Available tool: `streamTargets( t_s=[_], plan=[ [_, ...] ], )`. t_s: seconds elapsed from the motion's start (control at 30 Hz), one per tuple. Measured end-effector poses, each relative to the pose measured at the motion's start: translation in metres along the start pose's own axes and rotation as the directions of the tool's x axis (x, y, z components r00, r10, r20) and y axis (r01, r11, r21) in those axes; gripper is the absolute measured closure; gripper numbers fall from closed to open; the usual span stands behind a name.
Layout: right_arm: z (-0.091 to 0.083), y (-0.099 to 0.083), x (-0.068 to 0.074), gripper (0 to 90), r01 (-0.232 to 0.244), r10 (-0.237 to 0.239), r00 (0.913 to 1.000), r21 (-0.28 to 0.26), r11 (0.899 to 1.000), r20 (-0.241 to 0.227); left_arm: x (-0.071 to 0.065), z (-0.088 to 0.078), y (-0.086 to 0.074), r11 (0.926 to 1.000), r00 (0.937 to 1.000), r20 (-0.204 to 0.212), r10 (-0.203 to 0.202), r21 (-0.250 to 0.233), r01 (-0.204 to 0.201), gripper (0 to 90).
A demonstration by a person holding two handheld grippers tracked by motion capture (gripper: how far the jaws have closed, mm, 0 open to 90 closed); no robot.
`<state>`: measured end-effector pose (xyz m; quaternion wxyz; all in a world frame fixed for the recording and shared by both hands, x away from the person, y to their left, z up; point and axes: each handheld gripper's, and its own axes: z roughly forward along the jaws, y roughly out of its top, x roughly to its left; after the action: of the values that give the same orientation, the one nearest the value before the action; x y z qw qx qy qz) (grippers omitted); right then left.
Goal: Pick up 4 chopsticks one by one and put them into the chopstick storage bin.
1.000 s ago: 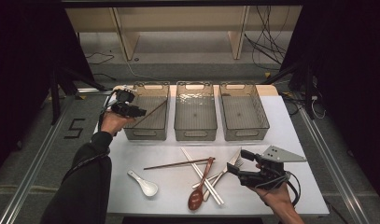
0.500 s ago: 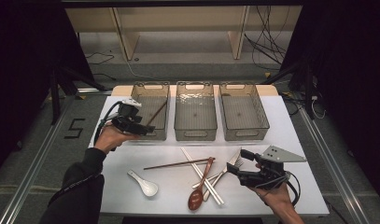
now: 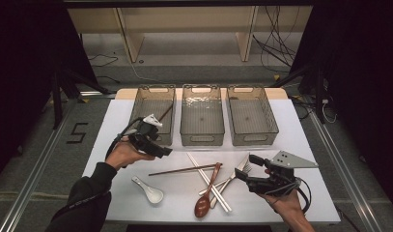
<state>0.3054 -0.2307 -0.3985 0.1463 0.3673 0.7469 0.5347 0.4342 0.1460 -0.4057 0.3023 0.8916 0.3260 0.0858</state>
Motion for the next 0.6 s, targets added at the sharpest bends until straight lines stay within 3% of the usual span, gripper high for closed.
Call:
streamTargets(
  t_s=[0.3,0.6],
  plan=[
    [0.0,0.0,0.0,27.1,0.001,-0.001,1.0,0.001,1.0,0.001,-0.015,0.019,-0.003,0.9956,0.9984,0.027,0.05,0.078,-0.052,17.3],
    [0.0,0.0,0.001,27.1,0.004,-0.004,1.0,0.007,1.0,0.0,-0.02,0.031,-0.007,0.9882,0.9973,0.031,0.067,0.136,-0.071,17.6]
  ],
)
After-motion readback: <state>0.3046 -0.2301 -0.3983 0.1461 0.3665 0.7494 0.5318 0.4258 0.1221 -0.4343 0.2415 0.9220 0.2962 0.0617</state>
